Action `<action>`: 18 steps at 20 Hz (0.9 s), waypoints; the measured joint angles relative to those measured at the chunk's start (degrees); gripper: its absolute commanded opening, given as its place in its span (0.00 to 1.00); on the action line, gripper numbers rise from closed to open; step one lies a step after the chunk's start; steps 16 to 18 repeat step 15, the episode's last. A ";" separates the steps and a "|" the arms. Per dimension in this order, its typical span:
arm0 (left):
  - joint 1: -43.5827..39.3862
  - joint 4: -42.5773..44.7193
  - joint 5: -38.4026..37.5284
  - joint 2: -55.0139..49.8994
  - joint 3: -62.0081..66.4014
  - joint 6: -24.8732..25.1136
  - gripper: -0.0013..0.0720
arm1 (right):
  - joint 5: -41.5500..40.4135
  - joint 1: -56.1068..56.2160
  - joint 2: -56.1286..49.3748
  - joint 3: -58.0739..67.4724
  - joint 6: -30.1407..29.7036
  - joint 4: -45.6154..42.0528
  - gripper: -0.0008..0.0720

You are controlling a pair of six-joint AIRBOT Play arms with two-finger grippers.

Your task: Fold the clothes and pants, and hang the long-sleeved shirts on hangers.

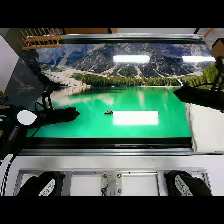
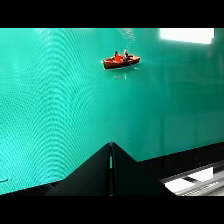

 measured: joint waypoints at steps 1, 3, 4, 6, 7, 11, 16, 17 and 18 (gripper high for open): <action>0.00 0.02 0.00 0.00 -0.02 0.02 0.04 | 0.00 2.03 -0.09 -0.04 0.00 -0.11 0.03; 0.00 0.00 0.00 0.00 0.00 0.02 0.04 | 0.63 4.72 -0.17 -0.09 -0.04 -0.11 0.03; 0.00 0.02 -0.02 0.00 -0.02 0.02 0.04 | 0.98 5.44 -0.20 -0.09 -0.09 -0.04 0.03; 0.00 0.02 0.00 0.00 -0.02 0.02 0.04 | 1.55 6.38 -0.22 -0.11 -0.17 0.09 0.03; 0.00 0.00 0.00 0.00 -0.02 0.02 0.04 | 1.77 6.67 -0.22 -0.11 -0.20 0.11 0.03; 0.00 0.02 0.00 0.00 -0.02 0.02 0.04 | 2.16 7.19 -0.24 -0.11 -0.20 0.31 0.03; 0.00 0.02 0.00 0.00 -0.02 0.02 0.04 | 2.32 7.34 -0.24 -0.11 -0.20 0.33 0.03; 0.00 0.02 0.00 0.00 -0.02 0.02 0.04 | 2.32 7.34 -0.24 -0.11 -0.20 0.33 0.03; 0.00 0.02 0.00 0.00 -0.02 0.02 0.04 | 2.32 7.34 -0.24 -0.11 -0.20 0.33 0.03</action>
